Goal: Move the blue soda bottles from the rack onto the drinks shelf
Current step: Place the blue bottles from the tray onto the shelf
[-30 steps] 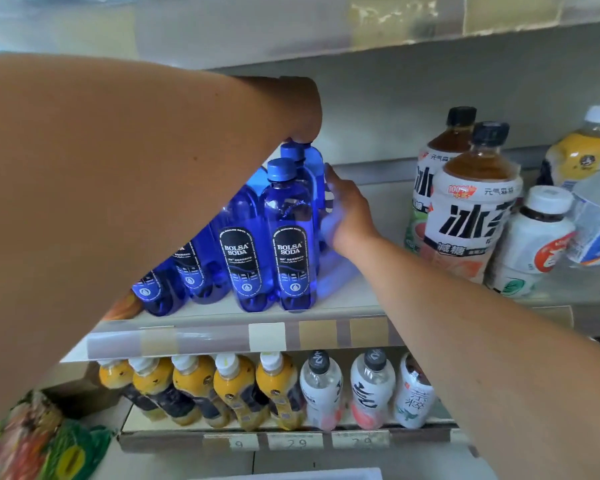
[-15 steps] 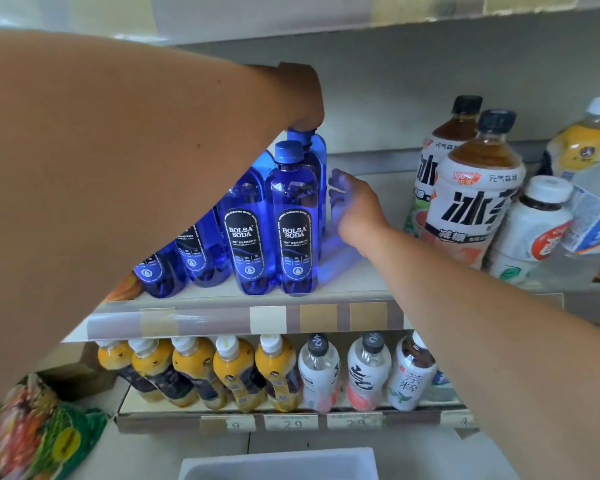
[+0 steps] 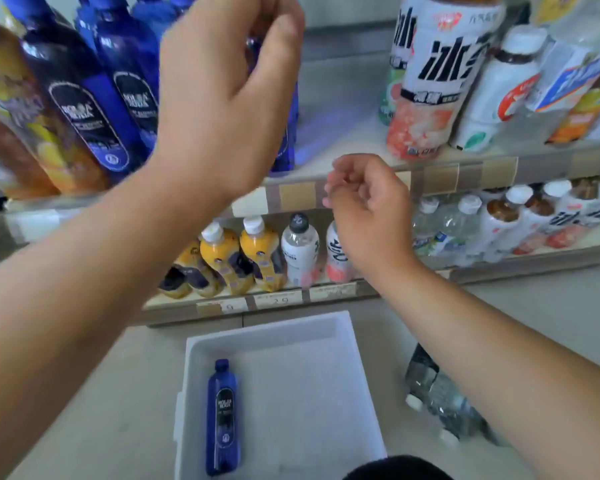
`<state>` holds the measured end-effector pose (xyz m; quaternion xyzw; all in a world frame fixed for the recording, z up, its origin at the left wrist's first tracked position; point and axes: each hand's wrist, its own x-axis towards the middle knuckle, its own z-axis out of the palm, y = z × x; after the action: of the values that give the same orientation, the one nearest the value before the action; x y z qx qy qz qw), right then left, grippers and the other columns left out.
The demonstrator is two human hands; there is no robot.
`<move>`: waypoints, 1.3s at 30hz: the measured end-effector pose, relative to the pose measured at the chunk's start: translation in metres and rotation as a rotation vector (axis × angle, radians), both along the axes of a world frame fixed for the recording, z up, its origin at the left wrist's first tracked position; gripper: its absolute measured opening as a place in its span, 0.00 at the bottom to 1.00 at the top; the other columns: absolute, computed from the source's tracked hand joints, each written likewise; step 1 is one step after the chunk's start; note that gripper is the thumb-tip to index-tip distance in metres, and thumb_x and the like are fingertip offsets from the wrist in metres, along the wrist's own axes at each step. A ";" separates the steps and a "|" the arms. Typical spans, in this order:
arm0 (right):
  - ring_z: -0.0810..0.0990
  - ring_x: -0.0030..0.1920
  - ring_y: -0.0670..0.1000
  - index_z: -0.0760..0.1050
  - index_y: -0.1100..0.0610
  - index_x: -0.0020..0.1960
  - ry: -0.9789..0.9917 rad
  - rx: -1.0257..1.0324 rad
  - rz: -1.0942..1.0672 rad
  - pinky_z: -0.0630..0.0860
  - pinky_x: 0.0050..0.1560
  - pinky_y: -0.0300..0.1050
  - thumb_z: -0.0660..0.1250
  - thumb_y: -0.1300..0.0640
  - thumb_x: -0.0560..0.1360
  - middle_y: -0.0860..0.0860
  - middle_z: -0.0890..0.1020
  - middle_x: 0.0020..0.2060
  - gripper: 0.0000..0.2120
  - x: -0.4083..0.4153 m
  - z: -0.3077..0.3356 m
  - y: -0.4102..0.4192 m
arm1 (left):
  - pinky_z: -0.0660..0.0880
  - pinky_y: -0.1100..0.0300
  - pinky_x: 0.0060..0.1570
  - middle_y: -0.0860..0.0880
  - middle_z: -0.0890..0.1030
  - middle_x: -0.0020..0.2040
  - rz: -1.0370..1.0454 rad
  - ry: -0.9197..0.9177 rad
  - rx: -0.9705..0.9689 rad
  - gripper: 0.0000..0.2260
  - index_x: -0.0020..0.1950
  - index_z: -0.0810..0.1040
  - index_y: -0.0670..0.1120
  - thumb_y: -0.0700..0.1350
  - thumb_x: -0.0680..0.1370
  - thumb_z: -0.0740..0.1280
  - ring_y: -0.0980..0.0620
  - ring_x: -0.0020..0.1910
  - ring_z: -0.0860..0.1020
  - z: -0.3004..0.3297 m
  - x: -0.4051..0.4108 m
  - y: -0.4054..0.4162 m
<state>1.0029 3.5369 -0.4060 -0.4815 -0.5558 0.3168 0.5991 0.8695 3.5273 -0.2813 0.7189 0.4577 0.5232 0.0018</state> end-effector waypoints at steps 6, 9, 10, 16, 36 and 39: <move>0.82 0.41 0.46 0.81 0.53 0.51 -0.151 -0.389 0.181 0.81 0.50 0.51 0.68 0.57 0.73 0.45 0.82 0.37 0.08 -0.023 -0.117 -0.056 | 0.73 0.66 0.49 0.54 0.80 0.49 0.117 -0.348 -0.612 0.10 0.55 0.78 0.48 0.39 0.79 0.60 0.58 0.48 0.77 -0.219 -0.016 -0.096; 0.82 0.41 0.49 0.81 0.53 0.51 -0.156 -0.583 0.258 0.81 0.53 0.54 0.68 0.58 0.74 0.50 0.84 0.39 0.07 -0.041 -0.169 -0.075 | 0.70 0.69 0.53 0.52 0.81 0.57 0.228 -0.436 -0.849 0.13 0.62 0.78 0.46 0.40 0.81 0.60 0.56 0.57 0.77 -0.293 -0.025 -0.109; 0.83 0.43 0.51 0.81 0.52 0.51 -0.151 -0.634 0.255 0.81 0.53 0.55 0.68 0.57 0.74 0.52 0.85 0.41 0.07 -0.048 -0.184 -0.082 | 0.69 0.69 0.55 0.51 0.80 0.59 0.259 -0.453 -0.908 0.13 0.64 0.77 0.46 0.40 0.81 0.59 0.55 0.59 0.77 -0.311 -0.028 -0.113; 0.85 0.49 0.55 0.79 0.55 0.52 -0.127 -0.783 0.265 0.80 0.57 0.58 0.70 0.61 0.73 0.54 0.85 0.44 0.08 -0.073 -0.250 -0.108 | 0.67 0.70 0.56 0.51 0.77 0.64 0.324 -0.470 -1.070 0.15 0.69 0.74 0.46 0.42 0.82 0.59 0.57 0.62 0.74 -0.374 -0.048 -0.141; 0.79 0.39 0.53 0.80 0.58 0.46 -0.305 -1.171 0.634 0.80 0.49 0.57 0.63 0.65 0.73 0.58 0.83 0.40 0.08 -0.110 -0.333 -0.158 | 0.67 0.61 0.27 0.47 0.78 0.38 0.659 -0.223 -1.662 0.14 0.44 0.73 0.44 0.53 0.72 0.71 0.53 0.31 0.75 -0.441 -0.084 -0.161; 0.82 0.45 0.53 0.80 0.62 0.55 -0.188 -1.193 0.580 0.80 0.59 0.58 0.67 0.66 0.75 0.59 0.85 0.45 0.10 -0.098 -0.332 -0.160 | 0.67 0.63 0.27 0.49 0.77 0.37 0.633 -0.410 -1.610 0.14 0.48 0.74 0.44 0.52 0.72 0.72 0.54 0.32 0.76 -0.446 -0.081 -0.170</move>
<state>0.9052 3.3772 -0.7382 -0.5868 -0.4422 0.6747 0.0697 0.7888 3.3576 -0.7271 0.2317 0.8547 0.1372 0.4439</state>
